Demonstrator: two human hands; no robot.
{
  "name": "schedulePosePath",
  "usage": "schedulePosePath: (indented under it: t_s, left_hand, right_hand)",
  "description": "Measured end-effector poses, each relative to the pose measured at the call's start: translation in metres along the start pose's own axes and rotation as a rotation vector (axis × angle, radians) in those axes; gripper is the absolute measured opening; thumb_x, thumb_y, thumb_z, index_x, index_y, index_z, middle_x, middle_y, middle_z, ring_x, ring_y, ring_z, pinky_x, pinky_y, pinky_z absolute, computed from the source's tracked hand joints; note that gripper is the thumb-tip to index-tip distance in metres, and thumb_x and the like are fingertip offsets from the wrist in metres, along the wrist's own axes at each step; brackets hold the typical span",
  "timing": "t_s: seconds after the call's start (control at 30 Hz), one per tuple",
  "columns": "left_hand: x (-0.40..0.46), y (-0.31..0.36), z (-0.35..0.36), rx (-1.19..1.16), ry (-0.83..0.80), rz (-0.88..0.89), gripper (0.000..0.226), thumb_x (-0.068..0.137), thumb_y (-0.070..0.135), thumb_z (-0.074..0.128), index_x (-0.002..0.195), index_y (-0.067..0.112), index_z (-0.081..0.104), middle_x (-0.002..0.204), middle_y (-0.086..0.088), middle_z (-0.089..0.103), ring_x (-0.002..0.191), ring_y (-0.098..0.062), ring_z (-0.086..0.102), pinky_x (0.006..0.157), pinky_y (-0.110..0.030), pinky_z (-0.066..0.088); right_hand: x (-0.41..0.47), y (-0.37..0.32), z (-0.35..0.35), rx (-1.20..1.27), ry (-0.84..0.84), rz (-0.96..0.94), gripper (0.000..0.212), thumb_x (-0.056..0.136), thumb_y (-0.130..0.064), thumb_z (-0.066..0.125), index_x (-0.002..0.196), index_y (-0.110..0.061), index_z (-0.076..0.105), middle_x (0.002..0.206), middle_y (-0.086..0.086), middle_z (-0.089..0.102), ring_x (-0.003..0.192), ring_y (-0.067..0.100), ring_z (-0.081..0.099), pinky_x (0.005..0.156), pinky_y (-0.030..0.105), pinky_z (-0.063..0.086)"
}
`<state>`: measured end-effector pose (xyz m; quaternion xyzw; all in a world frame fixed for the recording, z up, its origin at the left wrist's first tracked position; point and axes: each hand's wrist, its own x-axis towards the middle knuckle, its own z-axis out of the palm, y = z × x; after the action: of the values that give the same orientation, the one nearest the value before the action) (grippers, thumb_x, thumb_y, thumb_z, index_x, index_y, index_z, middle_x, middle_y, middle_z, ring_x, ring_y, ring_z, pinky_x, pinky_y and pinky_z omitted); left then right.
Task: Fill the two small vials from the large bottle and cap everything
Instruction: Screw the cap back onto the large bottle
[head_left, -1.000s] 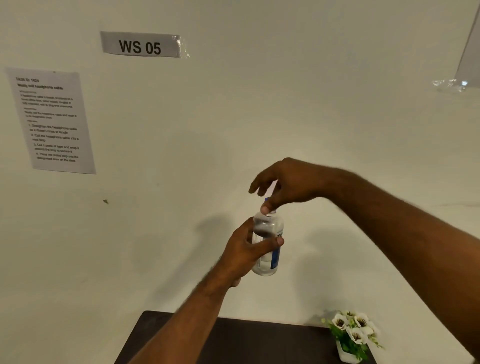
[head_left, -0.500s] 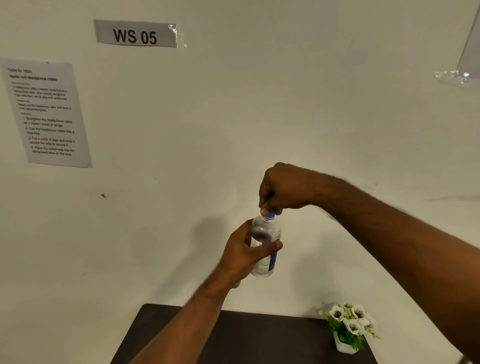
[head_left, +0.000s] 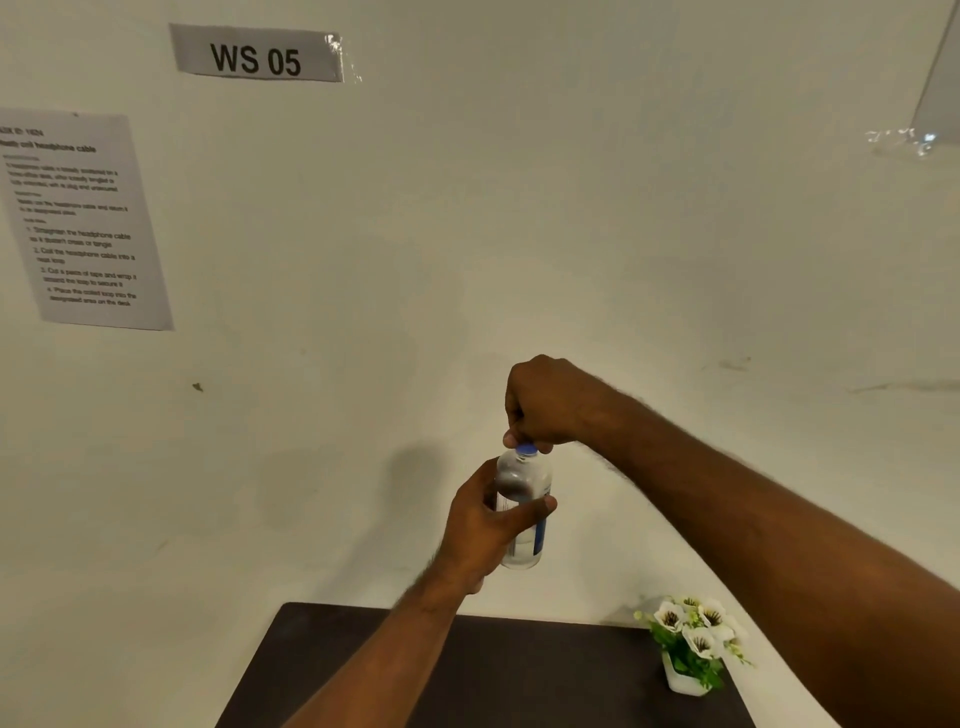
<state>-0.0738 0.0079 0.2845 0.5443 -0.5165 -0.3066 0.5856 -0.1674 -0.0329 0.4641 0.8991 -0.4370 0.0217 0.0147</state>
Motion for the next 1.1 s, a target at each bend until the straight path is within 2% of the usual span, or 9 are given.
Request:
schedulePosePath:
  t_s: [0.17,0.27,0.43,0.5,0.6,0.73,0.83,0.93,1.1]
  left_hand:
    - [0.008,0.001,-0.013,-0.003,0.007,0.012,0.052,0.064,0.065,0.079,0.108,0.049,0.057,0.095,0.037,0.068,0.088,0.011,0.069,0.064,0.002,0.048]
    - [0.009,-0.003,-0.018,-0.009,0.011,0.002,0.054,0.063,0.065,0.080,0.109,0.050,0.057,0.100,0.035,0.067,0.091,0.006,0.070,0.065,0.000,0.049]
    - [0.009,-0.014,-0.020,-0.006,0.007,-0.009,0.050,0.070,0.060,0.082,0.112,0.048,0.057,0.100,0.033,0.070,0.094,0.007,0.070,0.067,0.000,0.049]
    - [0.009,-0.017,-0.020,-0.006,-0.011,-0.005,0.048,0.072,0.059,0.081,0.112,0.048,0.057,0.097,0.041,0.069,0.093,0.016,0.067,0.065,0.003,0.046]
    - [0.008,-0.024,-0.018,0.006,-0.031,0.001,0.049,0.070,0.061,0.077,0.112,0.047,0.056,0.095,0.050,0.064,0.093,0.025,0.062,0.066,0.006,0.043]
    - [0.000,-0.045,-0.014,0.034,-0.059,-0.028,0.051,0.069,0.064,0.074,0.114,0.048,0.055,0.098,0.044,0.066,0.095,0.021,0.064,0.073,0.004,0.045]
    - [-0.004,-0.064,-0.011,0.031,-0.101,-0.084,0.064,0.071,0.063,0.076,0.127,0.045,0.052,0.119,0.029,0.062,0.104,0.007,0.063,0.090,-0.010,0.043]
    - [-0.011,-0.084,-0.013,0.020,-0.140,-0.107,0.064,0.078,0.038,0.087,0.135,0.034,0.056,0.127,0.014,0.069,0.118,-0.010,0.066,0.102,-0.027,0.051]
    - [-0.035,-0.139,-0.016,0.035,-0.209,-0.193,0.064,0.077,0.012,0.090,0.134,0.020,0.061,0.124,0.001,0.074,0.114,-0.020,0.071,0.102,-0.044,0.058]
  right_hand:
    - [-0.002,0.004,0.009,0.115,0.153,-0.026,0.023,0.089,-0.038,0.073,0.093,-0.016,0.078,0.083,-0.002,0.073,0.077,0.015,0.066,0.065,0.024,0.043]
    - [-0.004,0.006,0.028,0.176,0.260,-0.037,0.024,0.090,-0.042,0.070,0.097,-0.020,0.077,0.093,-0.005,0.074,0.083,0.012,0.065,0.065,0.021,0.038]
    - [-0.004,0.007,0.061,0.289,0.286,0.025,0.040,0.088,-0.049,0.071,0.119,-0.024,0.068,0.114,-0.003,0.072,0.094,0.014,0.063,0.084,0.024,0.045]
    - [-0.003,0.008,0.073,0.322,0.292,0.058,0.044,0.088,-0.048,0.071,0.125,-0.025,0.065,0.119,-0.001,0.071,0.100,0.017,0.065,0.090,0.026,0.047]
    - [-0.003,0.010,0.092,0.371,0.315,0.096,0.049,0.088,-0.048,0.072,0.131,-0.028,0.061,0.125,-0.001,0.070,0.105,0.018,0.065,0.094,0.028,0.048]
    - [-0.006,0.014,0.126,0.467,0.309,0.137,0.062,0.085,-0.052,0.073,0.140,-0.032,0.053,0.131,-0.002,0.067,0.111,0.021,0.065,0.099,0.032,0.048]
    - [-0.007,0.021,0.156,0.544,0.312,0.153,0.071,0.080,-0.059,0.074,0.142,-0.036,0.050,0.128,-0.006,0.067,0.104,0.016,0.065,0.095,0.029,0.050]
    - [-0.020,0.028,0.186,0.656,0.269,0.172,0.080,0.072,-0.066,0.077,0.141,-0.041,0.047,0.118,-0.019,0.063,0.091,0.003,0.061,0.079,0.014,0.045]
    - [-0.049,0.034,0.265,0.823,0.054,0.202,0.081,0.064,-0.061,0.084,0.135,-0.037,0.053,0.116,-0.023,0.061,0.099,0.002,0.064,0.078,0.014,0.046]
